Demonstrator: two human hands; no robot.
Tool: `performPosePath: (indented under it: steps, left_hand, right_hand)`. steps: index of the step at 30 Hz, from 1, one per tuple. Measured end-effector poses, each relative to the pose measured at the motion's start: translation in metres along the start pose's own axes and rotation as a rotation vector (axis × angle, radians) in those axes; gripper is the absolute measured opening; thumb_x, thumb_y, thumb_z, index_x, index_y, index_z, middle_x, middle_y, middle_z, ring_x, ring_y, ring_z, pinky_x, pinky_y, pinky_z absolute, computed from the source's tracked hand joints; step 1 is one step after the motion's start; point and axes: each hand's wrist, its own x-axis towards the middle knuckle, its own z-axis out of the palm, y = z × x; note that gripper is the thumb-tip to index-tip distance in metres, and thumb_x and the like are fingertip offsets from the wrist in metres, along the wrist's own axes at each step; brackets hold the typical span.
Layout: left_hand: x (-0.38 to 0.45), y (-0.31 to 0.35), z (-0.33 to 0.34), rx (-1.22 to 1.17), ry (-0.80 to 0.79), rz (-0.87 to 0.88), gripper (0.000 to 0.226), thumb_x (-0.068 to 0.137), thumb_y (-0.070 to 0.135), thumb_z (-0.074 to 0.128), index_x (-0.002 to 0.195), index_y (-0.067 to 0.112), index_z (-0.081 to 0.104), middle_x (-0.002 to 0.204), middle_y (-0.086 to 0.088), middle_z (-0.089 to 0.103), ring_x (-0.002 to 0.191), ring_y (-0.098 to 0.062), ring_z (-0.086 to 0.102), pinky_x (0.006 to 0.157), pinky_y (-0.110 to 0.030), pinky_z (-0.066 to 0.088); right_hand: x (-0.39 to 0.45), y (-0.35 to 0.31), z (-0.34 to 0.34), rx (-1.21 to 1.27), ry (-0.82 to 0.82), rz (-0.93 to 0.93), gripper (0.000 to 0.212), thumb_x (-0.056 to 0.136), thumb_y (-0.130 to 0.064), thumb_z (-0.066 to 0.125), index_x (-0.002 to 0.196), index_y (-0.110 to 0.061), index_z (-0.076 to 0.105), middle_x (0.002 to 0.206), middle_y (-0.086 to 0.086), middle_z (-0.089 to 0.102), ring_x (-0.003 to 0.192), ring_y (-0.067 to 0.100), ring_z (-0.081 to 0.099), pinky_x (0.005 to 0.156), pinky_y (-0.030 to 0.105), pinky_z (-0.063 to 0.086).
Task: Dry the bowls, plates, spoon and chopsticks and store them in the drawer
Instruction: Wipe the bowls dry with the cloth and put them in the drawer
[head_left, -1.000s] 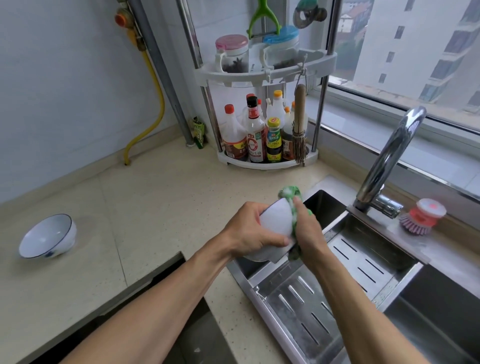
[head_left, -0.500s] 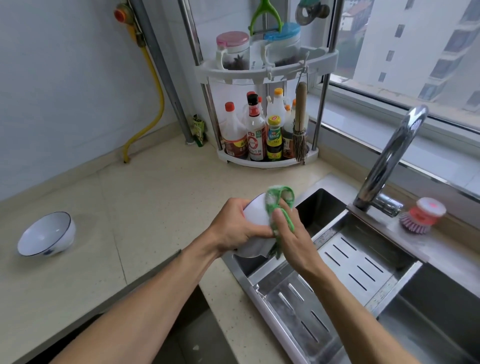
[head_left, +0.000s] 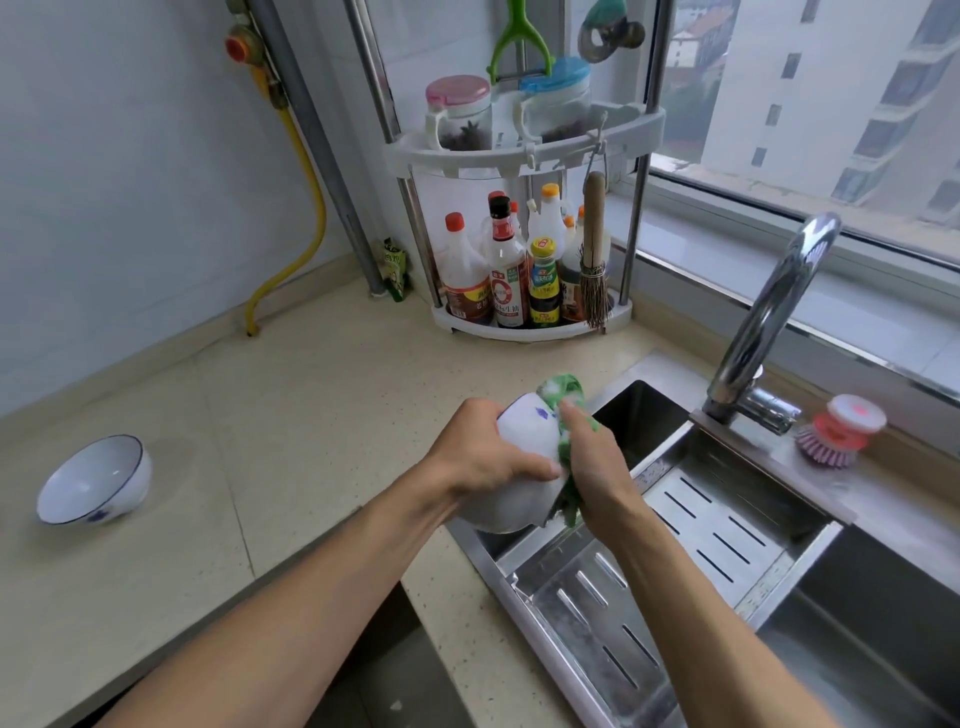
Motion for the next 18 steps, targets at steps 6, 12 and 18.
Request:
performPosePath:
  steps: [6, 12, 18]
  left_hand:
    - [-0.004, -0.012, 0.006, -0.073, -0.044, 0.128, 0.016, 0.071, -0.003, 0.080, 0.079, 0.007, 0.071, 0.071, 0.000, 0.070, 0.067, -0.016, 0.067, 0.058, -0.030, 0.053]
    - [-0.003, -0.010, 0.008, 0.001, -0.064, 0.180, 0.023, 0.068, -0.001, 0.084, 0.086, 0.006, 0.072, 0.077, -0.004, 0.072, 0.068, -0.019, 0.071, 0.058, -0.033, 0.057]
    - [0.002, -0.012, 0.003, 0.059, -0.057, 0.204, 0.018, 0.068, -0.002, 0.081, 0.078, 0.006, 0.069, 0.068, 0.000, 0.069, 0.062, -0.016, 0.068, 0.054, -0.029, 0.053]
  right_hand:
    - [-0.019, -0.004, 0.003, -0.473, -0.065, -0.406, 0.042, 0.104, -0.047, 0.039, 0.135, -0.028, 0.060, 0.110, -0.001, 0.056, 0.095, 0.015, 0.058, 0.085, 0.030, 0.046]
    - [-0.004, -0.014, 0.002, -0.275, -0.050, -0.076, 0.058, 0.098, -0.061, 0.034, 0.089, -0.014, 0.067, 0.078, 0.008, 0.067, 0.065, 0.020, 0.064, 0.064, 0.034, 0.052]
    - [-0.005, 0.001, 0.010, -0.303, -0.042, -0.191, 0.057, 0.092, -0.070, 0.035, 0.121, -0.030, 0.063, 0.103, 0.009, 0.067, 0.091, 0.024, 0.067, 0.082, 0.042, 0.055]
